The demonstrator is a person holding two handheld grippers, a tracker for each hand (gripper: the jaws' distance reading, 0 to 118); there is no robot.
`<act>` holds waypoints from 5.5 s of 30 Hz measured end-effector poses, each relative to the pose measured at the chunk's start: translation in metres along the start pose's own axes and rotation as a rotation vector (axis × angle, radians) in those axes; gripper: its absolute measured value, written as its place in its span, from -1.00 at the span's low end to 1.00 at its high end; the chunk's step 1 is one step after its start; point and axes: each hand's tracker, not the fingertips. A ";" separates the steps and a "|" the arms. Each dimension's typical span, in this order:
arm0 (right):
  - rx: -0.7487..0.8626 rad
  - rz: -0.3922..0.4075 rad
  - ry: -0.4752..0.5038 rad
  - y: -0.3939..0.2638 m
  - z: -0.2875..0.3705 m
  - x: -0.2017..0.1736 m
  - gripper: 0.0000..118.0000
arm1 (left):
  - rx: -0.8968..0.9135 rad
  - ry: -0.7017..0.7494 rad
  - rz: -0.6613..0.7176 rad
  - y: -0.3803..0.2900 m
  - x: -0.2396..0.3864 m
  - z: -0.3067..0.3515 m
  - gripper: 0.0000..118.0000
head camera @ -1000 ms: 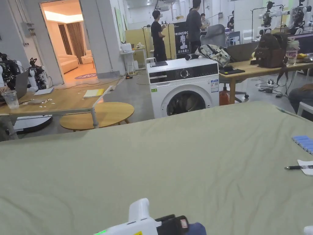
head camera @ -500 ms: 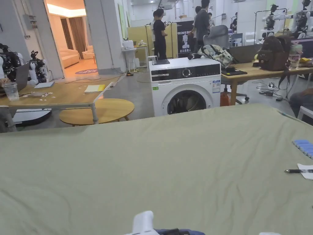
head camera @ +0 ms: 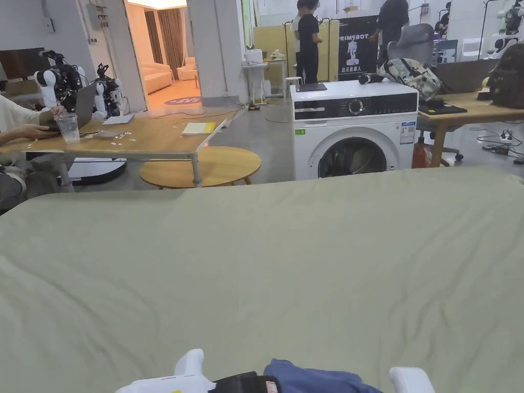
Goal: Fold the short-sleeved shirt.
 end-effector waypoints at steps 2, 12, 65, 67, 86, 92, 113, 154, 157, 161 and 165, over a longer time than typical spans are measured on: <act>0.005 0.003 -0.004 -0.001 0.000 -0.001 -1.00 | -0.053 0.037 0.018 0.000 -0.002 -0.023 0.17; 0.053 0.017 -0.047 -0.010 0.002 -0.012 -1.00 | 0.004 0.075 0.085 -0.011 0.003 -0.030 -0.53; 0.645 0.312 -0.202 0.067 0.153 -0.031 -1.00 | 0.718 0.454 -0.781 -0.030 0.191 0.074 -1.00; 0.658 0.289 -0.195 0.068 0.159 -0.029 -1.00 | 0.721 0.483 -0.810 -0.032 0.199 0.073 -1.00; 0.678 0.272 -0.170 0.062 0.161 -0.052 -0.10 | 0.772 0.515 -0.771 -0.029 0.210 0.102 -0.76; 0.740 0.283 -0.166 0.048 0.159 -0.055 0.91 | 0.817 0.497 -0.747 -0.044 0.218 0.104 0.81; 0.761 0.316 -0.317 0.019 0.175 -0.090 0.91 | 0.791 0.653 -0.791 -0.082 0.227 0.098 0.81; 0.565 -0.151 -0.155 0.033 0.194 -0.093 0.91 | 0.835 0.559 -0.672 -0.088 0.219 0.132 0.81; 0.565 -0.157 -0.139 0.032 0.194 -0.092 0.91 | 0.840 0.557 -0.671 -0.090 0.220 0.132 0.81; 0.587 -0.178 -0.162 0.033 0.196 -0.093 0.91 | 0.848 0.552 -0.676 -0.091 0.222 0.133 0.81; 0.577 -0.177 -0.145 0.032 0.196 -0.089 0.91 | 0.855 0.545 -0.682 -0.092 0.223 0.133 0.81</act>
